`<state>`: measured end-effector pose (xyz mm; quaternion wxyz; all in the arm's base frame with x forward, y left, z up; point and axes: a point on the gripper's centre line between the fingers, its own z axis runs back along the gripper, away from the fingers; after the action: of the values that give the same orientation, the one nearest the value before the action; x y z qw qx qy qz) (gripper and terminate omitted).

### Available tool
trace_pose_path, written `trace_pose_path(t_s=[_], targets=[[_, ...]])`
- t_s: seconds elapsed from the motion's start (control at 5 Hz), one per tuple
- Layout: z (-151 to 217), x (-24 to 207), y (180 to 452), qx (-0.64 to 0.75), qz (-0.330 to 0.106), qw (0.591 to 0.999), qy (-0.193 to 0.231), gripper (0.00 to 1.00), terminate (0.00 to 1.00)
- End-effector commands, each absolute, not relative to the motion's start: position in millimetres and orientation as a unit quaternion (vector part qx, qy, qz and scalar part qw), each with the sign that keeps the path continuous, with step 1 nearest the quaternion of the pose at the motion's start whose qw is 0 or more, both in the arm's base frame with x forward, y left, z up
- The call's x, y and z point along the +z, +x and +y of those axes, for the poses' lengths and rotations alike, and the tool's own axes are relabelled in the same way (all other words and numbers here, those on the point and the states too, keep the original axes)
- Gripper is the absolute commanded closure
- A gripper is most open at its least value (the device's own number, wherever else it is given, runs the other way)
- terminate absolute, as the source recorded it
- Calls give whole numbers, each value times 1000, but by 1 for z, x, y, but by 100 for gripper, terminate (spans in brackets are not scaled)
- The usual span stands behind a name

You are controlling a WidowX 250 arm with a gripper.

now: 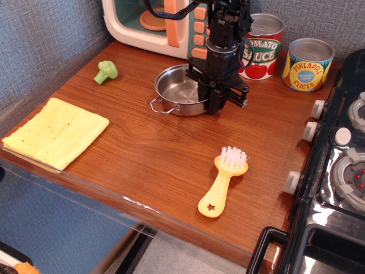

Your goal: Pick up the pot and put it in front of the microwave.

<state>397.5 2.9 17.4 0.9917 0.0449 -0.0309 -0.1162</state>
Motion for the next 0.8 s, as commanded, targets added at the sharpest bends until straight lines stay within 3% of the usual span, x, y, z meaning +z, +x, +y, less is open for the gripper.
trace_pose_path(t_s=[0.0,0.2,0.4,0.6], targets=[[1,62,405,-116,-97,988,33,0,0],[8,95,400,-90,-129,987,18,0,0],[22,127,383,-57,-131,990,19,0,0],[36,138,366,-43,-121,992,8,0,0]])
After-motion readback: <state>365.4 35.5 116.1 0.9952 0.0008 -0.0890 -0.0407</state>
